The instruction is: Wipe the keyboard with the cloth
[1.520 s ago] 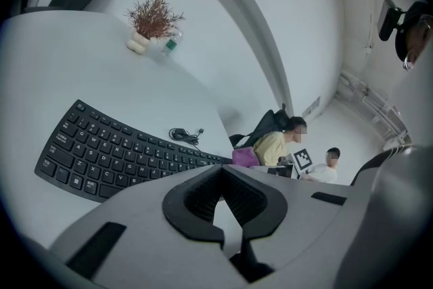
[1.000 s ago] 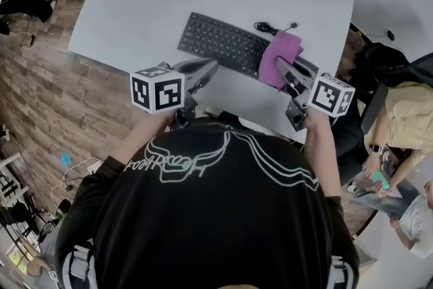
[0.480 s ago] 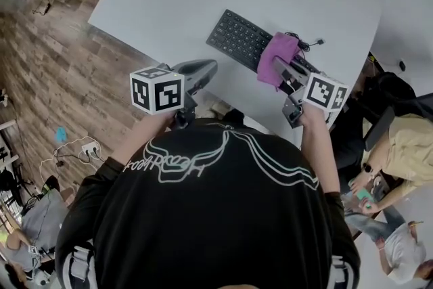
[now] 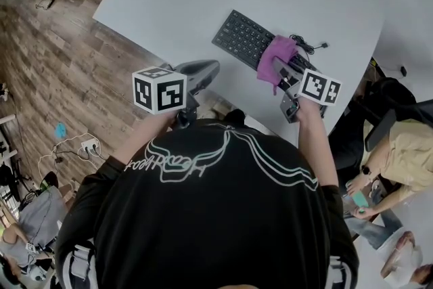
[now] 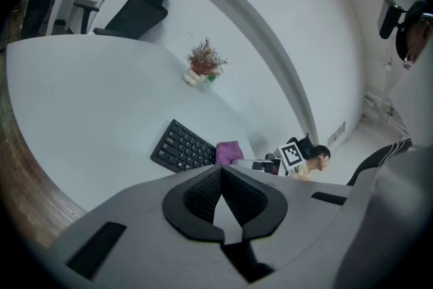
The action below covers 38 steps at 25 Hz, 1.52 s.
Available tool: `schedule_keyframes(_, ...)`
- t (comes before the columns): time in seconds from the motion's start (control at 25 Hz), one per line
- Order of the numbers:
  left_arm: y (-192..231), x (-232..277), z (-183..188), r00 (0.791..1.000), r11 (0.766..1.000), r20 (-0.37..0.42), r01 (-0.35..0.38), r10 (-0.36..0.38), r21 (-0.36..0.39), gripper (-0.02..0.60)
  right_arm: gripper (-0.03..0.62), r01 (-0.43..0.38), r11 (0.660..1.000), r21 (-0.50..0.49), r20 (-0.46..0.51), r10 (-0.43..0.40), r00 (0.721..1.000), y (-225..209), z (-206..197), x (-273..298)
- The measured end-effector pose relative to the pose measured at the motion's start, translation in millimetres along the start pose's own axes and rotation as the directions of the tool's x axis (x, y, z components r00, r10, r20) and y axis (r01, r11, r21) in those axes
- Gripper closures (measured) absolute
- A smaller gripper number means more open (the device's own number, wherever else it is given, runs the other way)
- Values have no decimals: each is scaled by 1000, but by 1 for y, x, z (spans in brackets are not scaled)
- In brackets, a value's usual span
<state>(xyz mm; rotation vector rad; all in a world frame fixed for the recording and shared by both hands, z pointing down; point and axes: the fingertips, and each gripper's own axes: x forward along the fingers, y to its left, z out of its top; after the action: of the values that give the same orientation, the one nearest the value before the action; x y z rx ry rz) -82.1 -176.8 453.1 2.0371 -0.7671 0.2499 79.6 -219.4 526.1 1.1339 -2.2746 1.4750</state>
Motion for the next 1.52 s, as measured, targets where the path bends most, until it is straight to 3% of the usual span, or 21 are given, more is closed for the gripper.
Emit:
schedule_keyframes(0.48,-19,22,-7,999,999,-45,30,-28,32,577,539,28,999,23,11,-28,1000,-23,-12,-23)
schedule_keyframes(1.0,-37,46,-6,989,992,-111,101,-93,70,577,539,112,992,63,53,-115,992,-52,-18,-65)
schedule_keyframes(1.52,-67,69,-22,969,979,-194,176,-153,107,577,539,224,961,165,148,-249,957,-98,-38,-140)
